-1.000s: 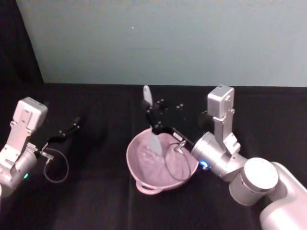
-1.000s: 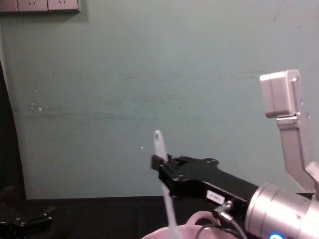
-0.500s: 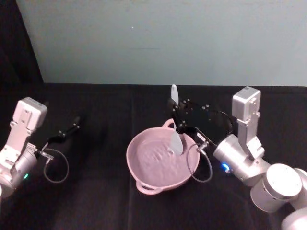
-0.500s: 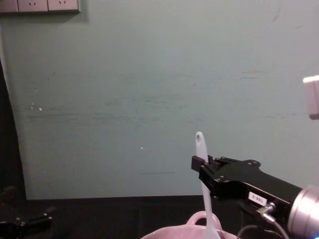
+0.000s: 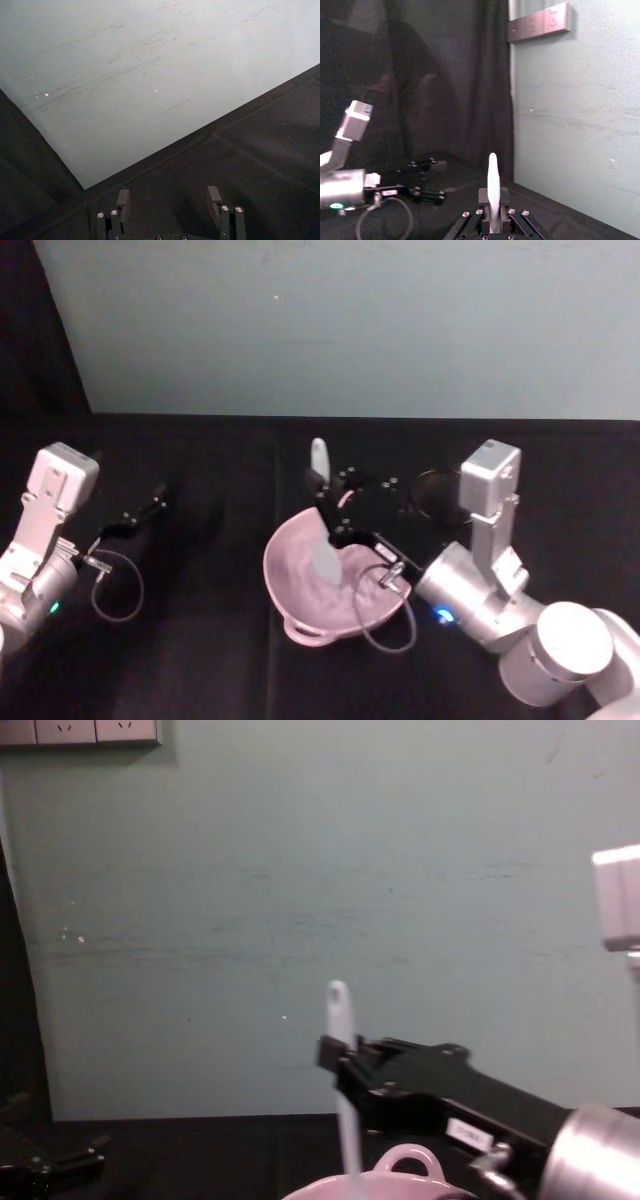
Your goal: Use the one hand to pick up the spoon and stir the clear water in the bowl.
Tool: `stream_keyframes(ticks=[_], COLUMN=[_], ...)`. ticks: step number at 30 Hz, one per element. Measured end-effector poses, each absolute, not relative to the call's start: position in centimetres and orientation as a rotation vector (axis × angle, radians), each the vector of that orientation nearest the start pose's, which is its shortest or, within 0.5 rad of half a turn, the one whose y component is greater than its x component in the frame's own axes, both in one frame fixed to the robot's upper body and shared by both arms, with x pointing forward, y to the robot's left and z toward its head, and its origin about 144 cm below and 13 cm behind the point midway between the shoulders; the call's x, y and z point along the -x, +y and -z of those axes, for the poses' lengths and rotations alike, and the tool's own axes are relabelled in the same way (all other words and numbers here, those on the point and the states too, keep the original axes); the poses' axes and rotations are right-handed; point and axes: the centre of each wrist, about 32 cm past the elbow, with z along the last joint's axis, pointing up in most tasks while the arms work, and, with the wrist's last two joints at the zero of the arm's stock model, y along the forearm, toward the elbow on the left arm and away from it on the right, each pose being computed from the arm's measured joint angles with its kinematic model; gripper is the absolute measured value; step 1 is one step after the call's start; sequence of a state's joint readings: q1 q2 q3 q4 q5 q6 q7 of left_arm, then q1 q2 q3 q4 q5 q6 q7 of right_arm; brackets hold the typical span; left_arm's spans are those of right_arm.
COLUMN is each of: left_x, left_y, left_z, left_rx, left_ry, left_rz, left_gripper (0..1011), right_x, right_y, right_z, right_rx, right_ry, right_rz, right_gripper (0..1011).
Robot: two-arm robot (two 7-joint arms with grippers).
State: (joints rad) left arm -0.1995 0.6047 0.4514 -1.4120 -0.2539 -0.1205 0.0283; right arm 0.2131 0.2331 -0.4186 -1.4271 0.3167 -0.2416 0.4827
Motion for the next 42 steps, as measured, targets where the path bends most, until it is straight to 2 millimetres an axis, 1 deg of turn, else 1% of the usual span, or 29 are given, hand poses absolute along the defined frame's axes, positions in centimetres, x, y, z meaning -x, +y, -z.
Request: stream_keyframes(ticks=[2,3,5,9,14,15,19,24,30,38,42], left_x=[-48.9,-48.9,-48.9,-48.9,-48.9,-48.9,-48.9,-48.9,-48.9,-48.9,-48.9], left_y=[31.0,31.0,31.0,31.0,31.0,31.0,31.0,31.0,31.0,31.0,31.0], left_z=[-114.0,-114.0,-114.0,-114.0,-114.0,-114.0,-114.0,-114.0,-114.0,-114.0,-114.0], left_rx=[-0.304,-0.304,-0.304,-0.304,-0.304,-0.304,-0.304,-0.304,-0.304,-0.304,-0.305], left_ry=[-0.285,-0.285,-0.285,-0.285,-0.285,-0.285,-0.285,-0.285,-0.285,-0.285,-0.285], left_rz=[-1.248,-1.248,-1.248,-1.248,-1.248,-1.248,-1.248,-1.248,-1.248,-1.248,-1.248], left_gripper=[1005,1005,1005,1005,1005,1005,1005,1005,1005,1005,1005], right_x=[-49.8,-50.5,-51.0,-52.1,-53.4,-53.4,-53.9,-53.7,-52.6,-51.4,-51.2], right_y=[-17.6,-16.6,-15.9,-15.2,-15.0,-15.0,-15.8,-17.1,-18.5,-18.8,-18.9], right_z=[-114.9,-114.9,-114.8,-114.7,-114.3,-114.3,-114.1,-114.0,-114.2,-114.5,-115.0], right_rx=[-0.156,-0.16,-0.163,-0.168,-0.166,-0.166,-0.163,-0.15,-0.144,-0.151,-0.165], right_ry=[-0.143,-0.141,-0.141,-0.148,-0.162,-0.162,-0.177,-0.191,-0.189,-0.178,-0.177], right_rz=[0.714,0.688,0.676,0.673,0.703,0.703,0.756,0.803,0.836,0.834,0.836], right_gripper=[117,117,117,117,117,117,117,117,117,117,117])
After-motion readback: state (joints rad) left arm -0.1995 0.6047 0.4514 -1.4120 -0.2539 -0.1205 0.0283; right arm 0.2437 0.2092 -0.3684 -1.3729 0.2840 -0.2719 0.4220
